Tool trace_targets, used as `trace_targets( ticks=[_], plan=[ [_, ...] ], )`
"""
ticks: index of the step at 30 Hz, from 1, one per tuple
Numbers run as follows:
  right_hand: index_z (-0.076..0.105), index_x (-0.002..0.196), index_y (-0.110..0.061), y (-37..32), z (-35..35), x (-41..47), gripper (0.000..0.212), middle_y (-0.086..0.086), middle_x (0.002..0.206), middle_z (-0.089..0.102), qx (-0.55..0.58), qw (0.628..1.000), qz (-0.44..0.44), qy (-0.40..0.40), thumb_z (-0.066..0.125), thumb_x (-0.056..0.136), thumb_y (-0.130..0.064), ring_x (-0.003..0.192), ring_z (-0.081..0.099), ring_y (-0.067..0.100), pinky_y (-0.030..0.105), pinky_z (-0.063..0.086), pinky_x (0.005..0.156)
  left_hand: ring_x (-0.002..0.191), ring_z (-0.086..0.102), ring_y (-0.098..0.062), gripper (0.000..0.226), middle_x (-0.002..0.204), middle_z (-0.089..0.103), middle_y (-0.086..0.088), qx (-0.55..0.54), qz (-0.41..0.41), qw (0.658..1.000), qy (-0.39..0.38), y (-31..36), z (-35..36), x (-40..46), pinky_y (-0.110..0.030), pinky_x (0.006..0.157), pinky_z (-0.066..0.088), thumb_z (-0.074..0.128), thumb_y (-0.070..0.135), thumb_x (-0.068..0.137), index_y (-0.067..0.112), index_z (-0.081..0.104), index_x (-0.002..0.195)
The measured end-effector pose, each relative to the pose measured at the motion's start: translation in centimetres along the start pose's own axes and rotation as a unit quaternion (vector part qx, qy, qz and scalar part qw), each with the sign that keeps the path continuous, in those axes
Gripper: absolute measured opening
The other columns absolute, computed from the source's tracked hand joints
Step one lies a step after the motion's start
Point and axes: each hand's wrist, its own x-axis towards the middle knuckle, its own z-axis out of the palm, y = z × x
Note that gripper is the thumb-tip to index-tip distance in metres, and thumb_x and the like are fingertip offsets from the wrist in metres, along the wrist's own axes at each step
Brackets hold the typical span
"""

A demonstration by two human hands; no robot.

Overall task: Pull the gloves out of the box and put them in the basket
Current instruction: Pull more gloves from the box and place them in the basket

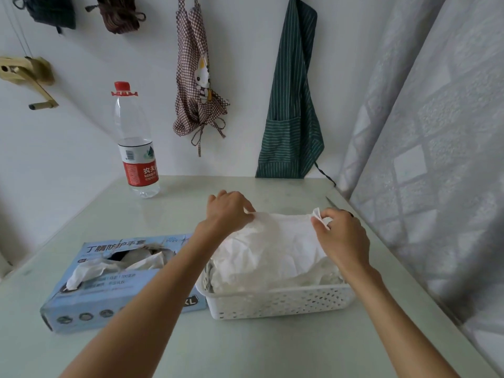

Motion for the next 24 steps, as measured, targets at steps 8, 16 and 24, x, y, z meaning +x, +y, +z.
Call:
trace_targets(
  ticks=[8, 16, 24],
  plan=[
    [0.059, 0.116, -0.019, 1.3, 1.3, 0.8, 0.024, 0.007, 0.099, 0.068, -0.163, 0.984, -0.064, -0.017, 0.05, 0.098, -0.03, 0.088, 0.064, 0.028, 0.03, 0.04, 0.063, 0.081, 0.051, -0.011, 0.025, 0.097, 0.06, 0.009, -0.081, 0.052, 0.992, 0.08, -0.1, 1.2, -1.1, -0.025, 0.065, 0.039, 0.066, 0.038, 0.086, 0.025, 0.058, 0.106],
    [0.055, 0.123, -0.02, 2.3, 0.8, 1.5, 0.031, 0.007, 0.101, 0.067, -0.165, 0.979, -0.111, -0.046, 0.053, 0.096, -0.033, 0.093, 0.063, 0.025, 0.029, 0.041, 0.064, 0.08, 0.064, -0.006, 0.026, 0.081, 0.067, 0.015, -0.031, 0.071, 0.985, -0.157, -2.5, -3.3, -6.9, -0.023, 0.077, 0.05, 0.068, 0.049, 0.079, 0.025, 0.073, 0.087],
    [0.056, 0.123, -0.019, 2.4, 0.8, 1.7, 0.03, 0.008, 0.102, 0.067, -0.175, 0.975, -0.122, -0.064, 0.052, 0.096, -0.032, 0.096, 0.06, 0.025, 0.03, 0.043, 0.066, 0.08, 0.059, -0.01, 0.033, 0.093, 0.071, 0.004, 0.013, 0.137, 0.977, -0.163, 0.1, -1.0, -6.5, -0.025, 0.08, 0.047, 0.063, 0.05, 0.083, 0.021, 0.076, 0.095]
  ],
)
